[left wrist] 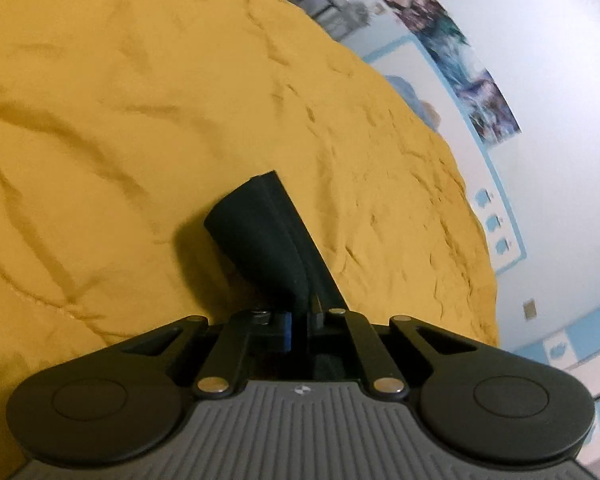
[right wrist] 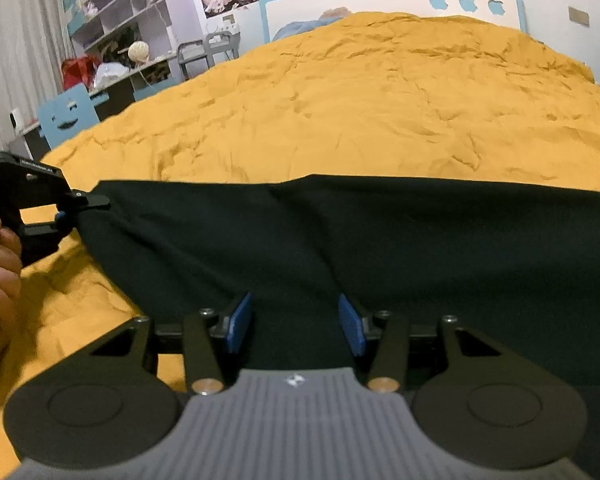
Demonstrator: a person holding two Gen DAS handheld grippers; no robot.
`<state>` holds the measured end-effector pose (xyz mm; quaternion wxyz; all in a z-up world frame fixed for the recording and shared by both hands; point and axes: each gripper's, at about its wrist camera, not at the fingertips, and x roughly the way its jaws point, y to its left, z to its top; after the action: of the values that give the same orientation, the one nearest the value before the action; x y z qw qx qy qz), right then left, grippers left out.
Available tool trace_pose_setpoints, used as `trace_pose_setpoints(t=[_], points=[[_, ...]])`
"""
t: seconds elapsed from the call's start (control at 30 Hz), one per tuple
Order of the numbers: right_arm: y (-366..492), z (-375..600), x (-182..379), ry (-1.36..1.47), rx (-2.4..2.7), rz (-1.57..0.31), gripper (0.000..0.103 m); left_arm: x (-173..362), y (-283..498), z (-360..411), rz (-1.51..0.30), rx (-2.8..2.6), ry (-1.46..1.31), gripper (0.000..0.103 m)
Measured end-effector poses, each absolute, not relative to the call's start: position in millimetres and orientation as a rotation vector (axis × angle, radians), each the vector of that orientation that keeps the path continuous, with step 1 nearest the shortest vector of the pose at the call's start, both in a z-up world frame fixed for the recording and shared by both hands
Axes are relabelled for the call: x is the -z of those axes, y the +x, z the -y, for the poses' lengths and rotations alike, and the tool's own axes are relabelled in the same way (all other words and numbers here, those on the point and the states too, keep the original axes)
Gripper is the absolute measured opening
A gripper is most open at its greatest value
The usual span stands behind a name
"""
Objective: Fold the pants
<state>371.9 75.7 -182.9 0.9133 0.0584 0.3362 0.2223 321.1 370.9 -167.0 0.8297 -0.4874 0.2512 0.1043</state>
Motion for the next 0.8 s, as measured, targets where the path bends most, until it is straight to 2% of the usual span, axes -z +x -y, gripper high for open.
trace_pose_setpoints(t=[0.27,0.5,0.6,0.7,0.77,0.8], points=[[354,-31,162,0.232,-0.425,-0.67,0.045,92,324,-308,-0.464,-0.141,-0.748,0.005],[329,50,135,0.358,-0.347,-0.588,0.046,26,325,-182,-0.409,0.062,-0.392,0.005],[320,87,129,0.393,-0.286,-0.566,0.046,30,329,-110,-0.445,0.135,-0.188,0.006],[312,121,127,0.425,-0.219,-0.554,0.046,63,336,-46,-0.563,0.203,-0.028,0.009],[308,139,127,0.442,-0.185,-0.55,0.046,93,339,-8,-0.69,0.265,0.091,0.026],[307,146,128,0.448,-0.172,-0.55,0.046,105,335,7,-0.74,0.277,0.147,0.027]])
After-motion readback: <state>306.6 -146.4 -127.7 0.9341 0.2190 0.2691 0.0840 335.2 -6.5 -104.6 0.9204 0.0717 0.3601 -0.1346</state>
